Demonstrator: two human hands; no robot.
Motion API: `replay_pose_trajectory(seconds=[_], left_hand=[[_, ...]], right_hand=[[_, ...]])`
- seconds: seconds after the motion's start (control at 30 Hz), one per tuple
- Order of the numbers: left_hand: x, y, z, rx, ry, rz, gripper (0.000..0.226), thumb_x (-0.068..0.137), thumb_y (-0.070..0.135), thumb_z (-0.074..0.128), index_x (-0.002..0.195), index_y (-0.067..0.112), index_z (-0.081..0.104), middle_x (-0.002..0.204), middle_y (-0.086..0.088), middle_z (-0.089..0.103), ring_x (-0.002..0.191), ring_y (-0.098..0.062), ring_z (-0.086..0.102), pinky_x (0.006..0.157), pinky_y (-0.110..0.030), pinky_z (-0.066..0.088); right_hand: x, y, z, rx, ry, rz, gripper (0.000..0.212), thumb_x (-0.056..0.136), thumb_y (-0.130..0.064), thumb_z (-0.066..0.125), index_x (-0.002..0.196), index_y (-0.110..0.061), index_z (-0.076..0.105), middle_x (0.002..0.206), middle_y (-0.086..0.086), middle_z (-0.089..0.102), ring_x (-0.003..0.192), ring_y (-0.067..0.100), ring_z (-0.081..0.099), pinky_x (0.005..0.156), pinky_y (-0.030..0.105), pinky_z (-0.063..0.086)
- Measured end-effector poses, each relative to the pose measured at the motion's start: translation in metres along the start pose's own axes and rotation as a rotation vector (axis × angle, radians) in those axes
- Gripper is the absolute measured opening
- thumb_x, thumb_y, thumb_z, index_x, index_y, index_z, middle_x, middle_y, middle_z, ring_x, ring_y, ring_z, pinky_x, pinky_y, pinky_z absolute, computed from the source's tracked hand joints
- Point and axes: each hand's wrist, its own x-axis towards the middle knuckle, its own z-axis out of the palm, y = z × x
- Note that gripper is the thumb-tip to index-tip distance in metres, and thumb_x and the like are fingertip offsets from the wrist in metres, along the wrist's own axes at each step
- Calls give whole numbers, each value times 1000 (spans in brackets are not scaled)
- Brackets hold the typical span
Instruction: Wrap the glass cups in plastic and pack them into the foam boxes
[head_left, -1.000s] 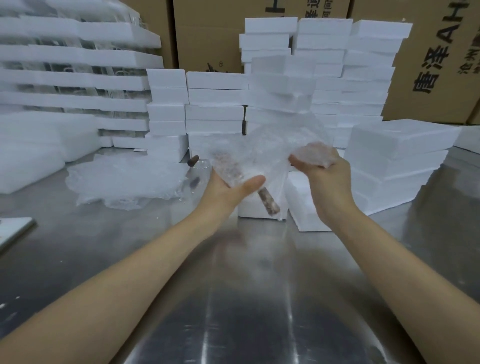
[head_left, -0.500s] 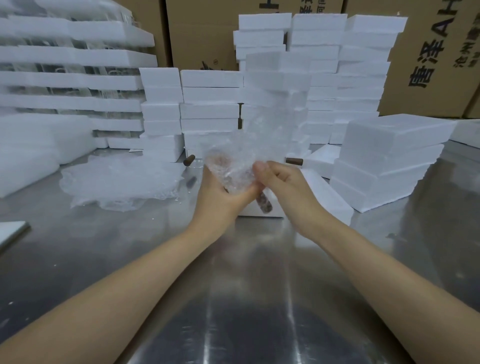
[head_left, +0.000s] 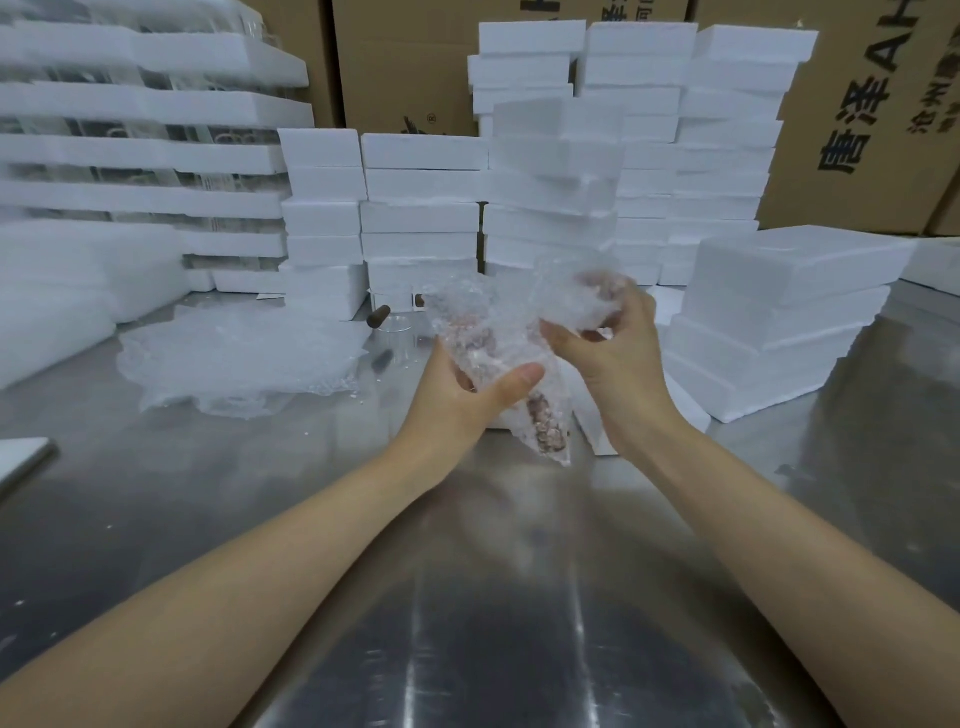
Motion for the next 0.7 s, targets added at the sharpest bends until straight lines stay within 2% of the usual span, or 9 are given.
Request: replay_pose_trajectory(seconds=[0.1, 0.2, 0.27, 0.33, 0.4, 0.5, 0.57, 0.63, 0.7], left_hand=[[-2, 1, 4, -30, -21, 1, 41, 72, 38, 74, 109, 29, 60, 104, 13, 72, 102, -7, 67, 79, -15, 50], [-3, 0, 6, -89, 22, -18, 48, 71, 37, 75, 114, 21, 60, 106, 8, 72, 103, -10, 67, 81, -18, 51], [-2, 3, 6, -91, 58, -30, 59, 71, 38, 75, 120, 12, 58, 109, 3, 71, 106, -13, 66, 85, -22, 52], [-1, 3, 6, -89, 101, -23, 58, 75, 35, 75, 123, 6, 57, 111, -2, 70, 106, -16, 66, 90, -30, 52], [0, 3, 6, -103, 137, -25, 53, 81, 31, 71, 125, 6, 55, 116, -7, 68, 110, -19, 65, 97, -39, 48], [-1, 3, 5, -63, 92, 7, 55, 79, 32, 72, 122, 3, 55, 114, -8, 69, 108, -19, 65, 93, -31, 50], [-2, 5, 7, -14, 67, 22, 47, 76, 36, 74, 114, 14, 59, 106, 5, 72, 103, -11, 67, 85, -20, 50], [-4, 9, 10, 17, 35, 50, 42, 73, 45, 74, 106, 23, 61, 97, 16, 72, 97, -2, 67, 80, -12, 48], [-6, 13, 13, -5, 27, 53, 50, 65, 61, 69, 101, 27, 63, 93, 17, 72, 94, 0, 67, 82, -14, 50]], right_hand=[[3, -1, -1, 74, -15, 84, 80, 53, -33, 91, 110, -51, 37, 133, 1, 44, 119, 15, 51, 99, 35, 46], [1, 2, -1, -28, -95, 8, 41, 66, -12, 84, 98, -25, 62, 99, -2, 71, 93, 15, 67, 80, 31, 56], [0, 0, 0, -77, -192, -71, 27, 77, -4, 66, 81, -31, 70, 81, -15, 72, 79, 0, 68, 68, 15, 52], [2, -3, -1, -7, -311, -45, 29, 86, -15, 56, 77, -36, 74, 85, -16, 73, 88, 0, 67, 81, 16, 51], [3, 0, 1, 74, -385, 32, 34, 94, -19, 45, 83, -32, 75, 97, -7, 73, 101, 11, 66, 99, 28, 47], [-2, 4, 8, 168, -247, 125, 22, 90, -6, 49, 96, -16, 67, 94, 5, 72, 88, 21, 68, 82, 29, 54], [-6, 2, 9, 204, -84, 131, 25, 81, 1, 59, 103, -10, 58, 85, 1, 72, 80, 16, 68, 71, 26, 54], [-3, 1, 5, 92, 47, 56, 43, 75, -1, 70, 110, -19, 53, 86, -12, 66, 79, -4, 62, 75, 22, 52], [2, -3, 1, 37, 9, 89, 51, 77, -10, 74, 117, -29, 49, 107, -9, 60, 94, -11, 57, 89, 25, 50]])
